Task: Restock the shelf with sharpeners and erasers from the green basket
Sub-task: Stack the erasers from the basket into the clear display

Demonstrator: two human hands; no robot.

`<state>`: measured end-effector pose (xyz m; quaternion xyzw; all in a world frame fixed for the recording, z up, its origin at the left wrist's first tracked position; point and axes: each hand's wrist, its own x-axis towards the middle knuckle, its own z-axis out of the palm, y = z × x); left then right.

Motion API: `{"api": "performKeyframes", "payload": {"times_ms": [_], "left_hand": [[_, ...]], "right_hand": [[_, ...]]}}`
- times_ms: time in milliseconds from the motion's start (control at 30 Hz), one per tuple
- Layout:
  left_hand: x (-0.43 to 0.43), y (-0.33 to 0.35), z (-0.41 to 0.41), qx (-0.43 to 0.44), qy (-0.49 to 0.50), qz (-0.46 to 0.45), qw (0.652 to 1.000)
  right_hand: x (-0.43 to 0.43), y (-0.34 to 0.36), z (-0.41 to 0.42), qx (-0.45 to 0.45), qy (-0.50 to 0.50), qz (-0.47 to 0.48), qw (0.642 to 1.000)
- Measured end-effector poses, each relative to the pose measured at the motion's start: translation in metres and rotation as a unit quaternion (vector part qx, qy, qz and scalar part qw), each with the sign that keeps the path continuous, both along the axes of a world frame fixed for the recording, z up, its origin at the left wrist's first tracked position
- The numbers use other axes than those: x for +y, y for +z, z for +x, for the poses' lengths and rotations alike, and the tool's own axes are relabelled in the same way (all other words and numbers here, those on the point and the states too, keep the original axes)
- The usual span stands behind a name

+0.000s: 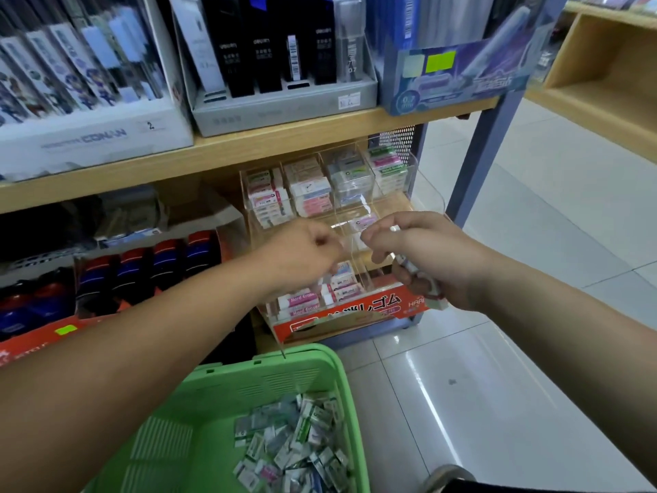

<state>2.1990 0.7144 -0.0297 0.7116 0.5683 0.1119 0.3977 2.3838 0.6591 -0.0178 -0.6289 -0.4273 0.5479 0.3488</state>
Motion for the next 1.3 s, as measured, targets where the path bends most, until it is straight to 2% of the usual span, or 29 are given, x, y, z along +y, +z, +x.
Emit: {"api": "performKeyframes", "payload": {"times_ms": [67, 133, 200, 233, 367, 633, 700, 800, 900, 1100, 1300], "left_hand": [[-0.005, 0.006, -0.008, -0.113, 0.070, -0.084, 0.988], [-0.007, 0.009, -0.018, -0.228, 0.104, -0.180, 0.951], [-0.007, 0.010, -0.027, -0.309, 0.102, -0.233, 0.916], [-0.007, 0.011, -0.031, -0.322, 0.088, -0.237, 0.912], [-0.007, 0.013, -0.042, -0.277, 0.035, -0.190, 0.941], [0.010, 0.017, -0.033, -0.230, 0.075, -0.142, 0.960], [0.020, 0.017, -0.021, -0.204, 0.082, -0.089, 0.971], [0.040, 0.016, 0.001, -0.172, 0.113, 0.042, 0.978], [0.061, 0.010, 0.026, -0.189, 0.137, 0.084, 0.969], [0.083, -0.011, 0.052, -0.021, 0.067, 0.175, 0.982], [0.091, -0.015, 0.056, 0.065, 0.018, 0.214, 0.974]], "right_hand": [[-0.001, 0.000, -0.008, -0.008, 0.046, 0.023, 0.999], [-0.003, -0.001, -0.017, -0.014, 0.087, 0.030, 0.996], [-0.003, -0.002, -0.023, -0.012, 0.099, 0.028, 0.995], [-0.003, -0.002, -0.025, -0.012, 0.098, 0.025, 0.995], [0.002, -0.004, -0.029, -0.019, 0.072, 0.017, 0.997], [0.018, 0.001, 0.007, 0.005, -0.122, -0.007, 0.993], [0.019, -0.003, 0.019, -0.021, -0.138, 0.010, 0.990], [0.013, -0.006, 0.024, -0.003, -0.132, 0.033, 0.991], [0.010, -0.004, 0.020, 0.020, -0.120, 0.041, 0.992], [0.016, -0.008, 0.020, 0.042, -0.146, 0.057, 0.987], [0.017, -0.017, 0.028, 0.077, -0.182, 0.043, 0.979]]}}
